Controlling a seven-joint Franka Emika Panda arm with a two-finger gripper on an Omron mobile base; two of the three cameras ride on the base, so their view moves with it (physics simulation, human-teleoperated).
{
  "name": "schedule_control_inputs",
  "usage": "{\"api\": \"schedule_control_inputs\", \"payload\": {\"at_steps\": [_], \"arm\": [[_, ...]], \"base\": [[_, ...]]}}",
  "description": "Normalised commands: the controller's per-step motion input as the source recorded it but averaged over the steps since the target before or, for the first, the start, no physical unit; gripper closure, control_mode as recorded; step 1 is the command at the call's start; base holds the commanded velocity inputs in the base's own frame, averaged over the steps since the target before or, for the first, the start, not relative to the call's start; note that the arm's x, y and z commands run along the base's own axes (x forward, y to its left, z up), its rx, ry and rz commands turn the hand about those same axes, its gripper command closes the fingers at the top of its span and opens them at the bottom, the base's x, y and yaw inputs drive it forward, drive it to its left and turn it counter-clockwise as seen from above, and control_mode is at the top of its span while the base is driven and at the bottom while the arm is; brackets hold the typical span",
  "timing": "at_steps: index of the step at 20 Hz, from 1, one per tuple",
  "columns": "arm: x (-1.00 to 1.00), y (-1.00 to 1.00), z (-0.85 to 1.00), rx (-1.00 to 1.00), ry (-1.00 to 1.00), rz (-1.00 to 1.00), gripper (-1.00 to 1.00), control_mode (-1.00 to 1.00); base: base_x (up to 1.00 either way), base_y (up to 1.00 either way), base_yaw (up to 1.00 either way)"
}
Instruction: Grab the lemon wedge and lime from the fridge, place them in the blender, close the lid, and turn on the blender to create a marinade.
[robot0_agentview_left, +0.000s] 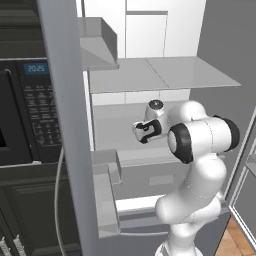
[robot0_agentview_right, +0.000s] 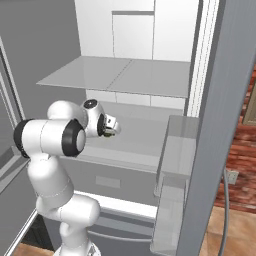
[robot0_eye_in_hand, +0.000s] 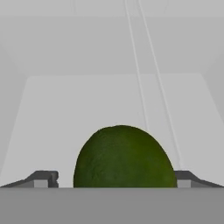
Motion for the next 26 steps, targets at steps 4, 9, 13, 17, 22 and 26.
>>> {"api": "schedule_control_inputs", "payload": {"at_steps": [4,9,13,17,22,26], "arm": [[0.06,0.00,-0.08,0.00,0.00,0.00,1.00,-1.00],[0.00,0.00,0.00,0.00,0.00,0.00,1.00,-1.00],[-0.19,0.00,0.00,0.00,-0.02,0.00,1.00,-1.00],[-0.85,0.00,0.15,0.00,-0.16,0.00,1.00,-1.00],[-1.00,0.00,0.44,0.00,-0.16,-0.02,1.00,-1.00],[-1.00,0.00,0.73,0.00,-0.09,-0.06,1.00,-1.00]], "base": [[0.00,0.00,0.00],[0.00,0.00,0.00],[0.00,0.00,0.00],[0.00,0.00,0.00],[0.00,0.00,0.00],[0.00,0.00,0.00]]}}
